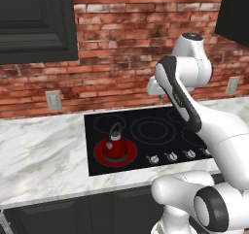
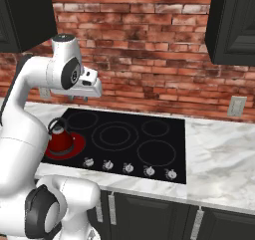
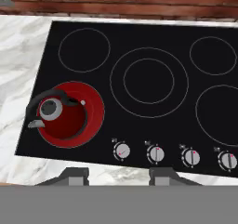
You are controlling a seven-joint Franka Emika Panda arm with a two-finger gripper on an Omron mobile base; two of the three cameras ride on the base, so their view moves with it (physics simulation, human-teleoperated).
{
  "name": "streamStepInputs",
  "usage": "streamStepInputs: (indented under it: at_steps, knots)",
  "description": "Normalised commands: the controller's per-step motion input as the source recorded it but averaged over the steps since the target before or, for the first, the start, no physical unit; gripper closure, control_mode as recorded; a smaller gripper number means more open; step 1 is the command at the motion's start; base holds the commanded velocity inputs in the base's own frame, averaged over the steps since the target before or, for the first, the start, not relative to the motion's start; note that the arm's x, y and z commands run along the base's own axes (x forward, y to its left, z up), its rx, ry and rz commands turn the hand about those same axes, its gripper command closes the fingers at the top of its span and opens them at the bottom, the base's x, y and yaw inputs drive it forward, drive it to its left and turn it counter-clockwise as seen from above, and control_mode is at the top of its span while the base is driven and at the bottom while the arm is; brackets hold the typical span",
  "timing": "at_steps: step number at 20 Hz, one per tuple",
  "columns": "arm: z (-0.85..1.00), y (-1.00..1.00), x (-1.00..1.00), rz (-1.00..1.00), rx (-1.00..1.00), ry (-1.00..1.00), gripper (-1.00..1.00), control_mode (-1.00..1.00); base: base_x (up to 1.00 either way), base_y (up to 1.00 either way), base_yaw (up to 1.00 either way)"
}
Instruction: Lower the heat of the kettle.
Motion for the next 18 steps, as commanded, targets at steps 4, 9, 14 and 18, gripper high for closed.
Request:
streamStepInputs:
  at_steps: [4, 9, 14, 18]
  knots:
    - [-0.1, 0.1, -0.05, 0.05, 0.0, 0.0, -1.0, -1.0, 0.0, 0.0, 0.0]
    - [-0.29, 0.06, -0.08, 0.39, 0.0, -0.05, -1.0, -1.0, 0.0, 0.0, 0.0]
    - [-0.58, 0.0, 0.0, 0.53, -0.09, -0.03, -1.0, -1.0, 0.0, 0.0, 0.0]
    - [-0.52, 0.0, 0.0, 0.59, -0.18, -0.01, -1.0, -1.0, 0.0, 0.0, 0.0]
